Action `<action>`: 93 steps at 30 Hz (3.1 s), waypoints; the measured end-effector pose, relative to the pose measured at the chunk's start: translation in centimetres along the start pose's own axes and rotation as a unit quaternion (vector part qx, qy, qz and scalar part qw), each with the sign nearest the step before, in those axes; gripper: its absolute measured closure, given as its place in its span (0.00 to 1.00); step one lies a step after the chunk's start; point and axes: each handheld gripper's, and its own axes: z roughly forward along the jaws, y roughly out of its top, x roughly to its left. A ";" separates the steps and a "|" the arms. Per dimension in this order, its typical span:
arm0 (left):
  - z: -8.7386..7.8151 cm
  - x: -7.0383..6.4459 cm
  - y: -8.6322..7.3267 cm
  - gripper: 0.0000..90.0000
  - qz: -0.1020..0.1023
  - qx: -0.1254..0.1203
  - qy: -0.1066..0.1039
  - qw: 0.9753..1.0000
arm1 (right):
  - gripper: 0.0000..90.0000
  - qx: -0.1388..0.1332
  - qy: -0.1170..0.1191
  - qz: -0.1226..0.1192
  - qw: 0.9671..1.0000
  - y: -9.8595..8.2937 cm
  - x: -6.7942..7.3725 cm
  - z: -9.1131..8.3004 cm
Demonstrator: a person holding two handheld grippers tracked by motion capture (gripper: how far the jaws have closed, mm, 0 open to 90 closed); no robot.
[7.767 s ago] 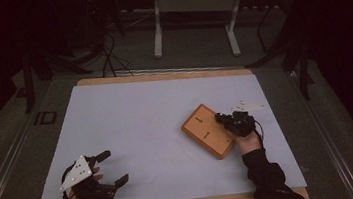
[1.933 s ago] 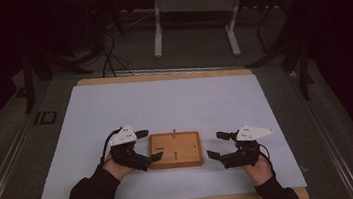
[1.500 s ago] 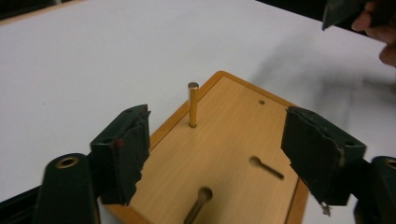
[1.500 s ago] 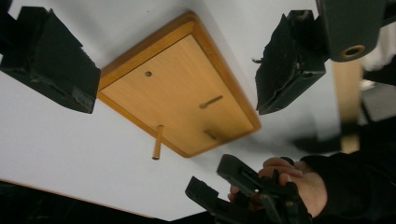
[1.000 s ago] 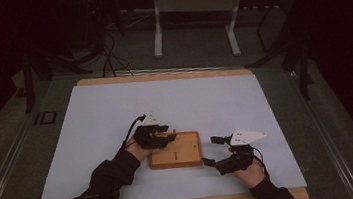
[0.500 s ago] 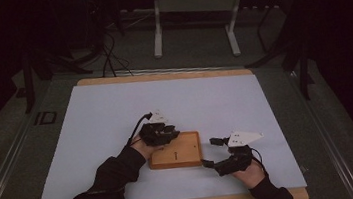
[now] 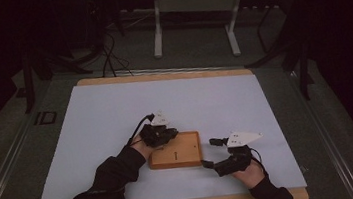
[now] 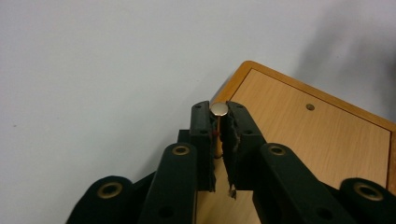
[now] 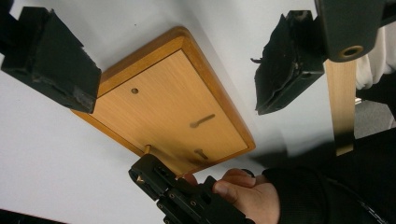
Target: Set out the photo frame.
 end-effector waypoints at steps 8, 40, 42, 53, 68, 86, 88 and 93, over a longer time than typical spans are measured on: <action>-0.1 0.2 0.2 0.87 -0.015 -0.007 -0.016 1.000 | 0.16 0.006 0.001 0.000 1.000 0.0 0.0 0.2; 0.2 2.2 1.6 0.94 -0.015 0.047 -0.075 0.996 | 0.20 0.070 -0.058 -0.135 0.987 0.5 2.3 1.0; 0.2 2.2 1.5 0.94 -0.012 0.044 -0.074 0.996 | 0.22 0.073 -0.070 -0.154 0.983 0.4 2.6 1.0; 0.4 3.0 1.6 0.94 -0.030 0.048 -0.102 0.993 | 0.28 0.098 -0.087 -0.197 0.972 -0.1 3.1 1.4; 0.9 4.5 2.0 0.94 -0.060 0.059 -0.138 0.987 | 0.34 0.155 -0.175 -0.336 0.912 -1.2 5.2 3.8; 1.0 4.7 2.2 0.94 -0.067 0.068 -0.144 0.985 | 0.61 0.190 -0.261 -0.549 0.771 -4.0 6.9 5.9; 1.0 4.7 2.1 0.94 -0.067 0.068 -0.145 0.985 | 0.64 0.185 -0.266 -0.569 0.756 -4.4 7.1 6.1; 1.1 4.8 2.2 0.94 -0.072 0.069 -0.147 0.984 | 0.69 0.178 -0.281 -0.604 0.724 -5.1 7.3 6.6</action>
